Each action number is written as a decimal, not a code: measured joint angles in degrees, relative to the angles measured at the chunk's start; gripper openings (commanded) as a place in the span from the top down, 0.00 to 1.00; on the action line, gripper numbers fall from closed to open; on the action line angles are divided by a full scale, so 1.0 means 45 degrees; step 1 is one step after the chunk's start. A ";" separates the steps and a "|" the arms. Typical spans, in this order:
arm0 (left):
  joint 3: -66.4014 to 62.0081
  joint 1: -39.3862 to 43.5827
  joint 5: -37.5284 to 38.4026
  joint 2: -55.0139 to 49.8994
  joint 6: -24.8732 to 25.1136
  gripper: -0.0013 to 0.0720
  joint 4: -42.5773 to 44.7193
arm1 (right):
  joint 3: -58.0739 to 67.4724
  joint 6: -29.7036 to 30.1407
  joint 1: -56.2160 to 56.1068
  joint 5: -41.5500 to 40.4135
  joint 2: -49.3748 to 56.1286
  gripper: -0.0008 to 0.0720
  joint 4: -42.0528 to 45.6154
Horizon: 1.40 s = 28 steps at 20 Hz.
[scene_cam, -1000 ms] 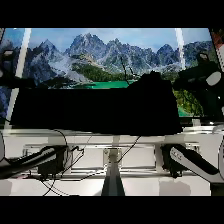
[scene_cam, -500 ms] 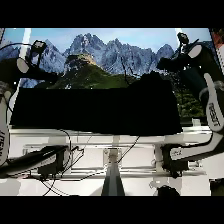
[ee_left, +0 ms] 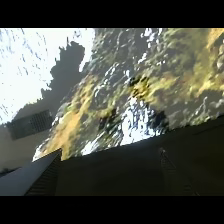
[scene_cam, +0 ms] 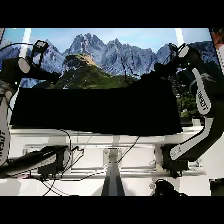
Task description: Fold the clothes and pants, and hang the long-sleeved shirts on hangers.
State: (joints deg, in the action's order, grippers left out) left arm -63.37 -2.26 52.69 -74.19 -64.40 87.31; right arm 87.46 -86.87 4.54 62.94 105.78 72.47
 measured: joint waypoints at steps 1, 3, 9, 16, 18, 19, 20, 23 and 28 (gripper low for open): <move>0.0005 0.0000 -0.0005 0.0000 0.0000 0.04 -0.0010 | 0.0029 -0.0010 -0.0019 -0.0087 0.0063 0.96 -0.0049; 0.0000 0.0005 -0.0005 0.0000 0.0000 0.04 -0.0083 | 0.0180 0.0112 -0.0092 -0.0350 0.0141 0.96 -0.0121; 0.0000 0.0063 -0.0005 0.0000 0.0000 0.04 -0.0141 | 0.2030 0.1987 -0.0743 0.0034 -0.0015 0.96 -0.0253; 0.0000 0.0661 -0.0083 0.0000 -0.0185 0.04 -0.0976 | 0.3089 0.3852 -0.2390 0.0962 -0.2487 0.96 -0.0350; 0.0005 0.0826 -0.0486 0.0000 -0.0695 0.04 -0.1987 | 0.3026 0.4041 -0.2793 0.1375 -0.3269 0.96 -0.0389; 0.0000 0.0918 -0.0811 0.0000 -0.0884 0.04 -0.2720 | 0.2866 0.4177 -0.2997 0.1545 -0.3701 0.96 -0.0452; 0.0000 0.1030 -0.1175 0.0000 -0.1001 0.04 -0.3468 | 0.2671 0.4308 -0.3167 0.1676 -0.4070 0.96 -0.0544; 0.0000 0.1603 -0.2395 -0.0034 -0.0641 0.04 -0.5833 | 0.1923 0.4789 -0.3585 0.1967 -0.4969 0.96 -0.0967; 0.0000 0.2749 -0.3551 -0.0665 0.0126 0.04 -0.7718 | 0.0831 0.5571 -0.4114 0.2487 -0.5464 0.96 -0.2001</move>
State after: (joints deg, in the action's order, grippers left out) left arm -63.37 10.11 36.71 -77.19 -63.83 52.58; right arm 91.20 -61.80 -13.98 74.13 81.19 63.46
